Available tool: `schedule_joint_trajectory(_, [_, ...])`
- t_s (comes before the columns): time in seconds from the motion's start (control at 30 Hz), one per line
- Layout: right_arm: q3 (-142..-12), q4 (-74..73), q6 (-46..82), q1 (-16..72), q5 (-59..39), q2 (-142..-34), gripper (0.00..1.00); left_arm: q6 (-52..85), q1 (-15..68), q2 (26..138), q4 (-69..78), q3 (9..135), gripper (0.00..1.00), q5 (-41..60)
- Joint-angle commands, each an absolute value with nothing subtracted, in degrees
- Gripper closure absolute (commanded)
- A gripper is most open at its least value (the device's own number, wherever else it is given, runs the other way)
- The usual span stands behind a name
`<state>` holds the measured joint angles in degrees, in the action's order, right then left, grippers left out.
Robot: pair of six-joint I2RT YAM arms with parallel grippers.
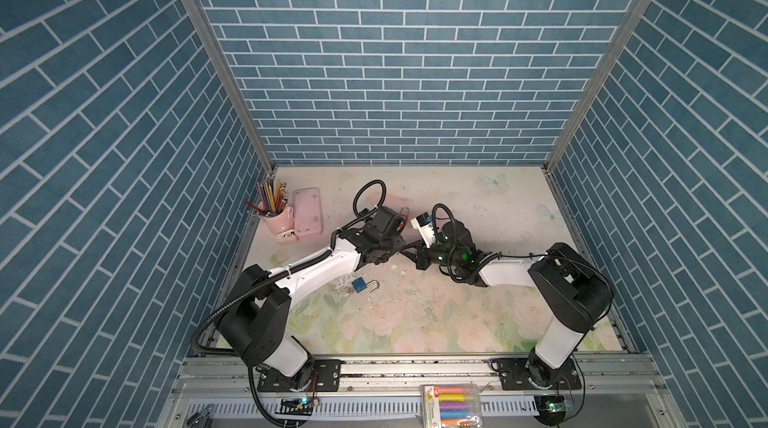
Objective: Lock with the key
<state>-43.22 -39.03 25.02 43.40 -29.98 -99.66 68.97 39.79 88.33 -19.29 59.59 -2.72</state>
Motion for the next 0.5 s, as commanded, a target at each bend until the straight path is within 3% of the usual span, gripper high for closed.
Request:
schedule_joint_trajectory(0.0, [-43.2, -45.8, 19.0, 44.5, -33.2, -98.3, 1.0, 67.8, 39.7, 90.4, -23.0, 60.6, 1.0, -3.1])
schedule_joint_trajectory(0.27, [-41.3, -46.0, 18.8, 44.5, -37.7, -98.3, 1.0, 67.3, 34.6, 89.5, -20.7, 61.1, 1.0, -1.2])
schedule_joint_trajectory(0.47, [-36.4, -47.5, 20.3, 44.5, -39.3, -97.9, 1.0, 67.7, 26.4, 85.3, -19.1, 62.0, 1.0, -3.1])
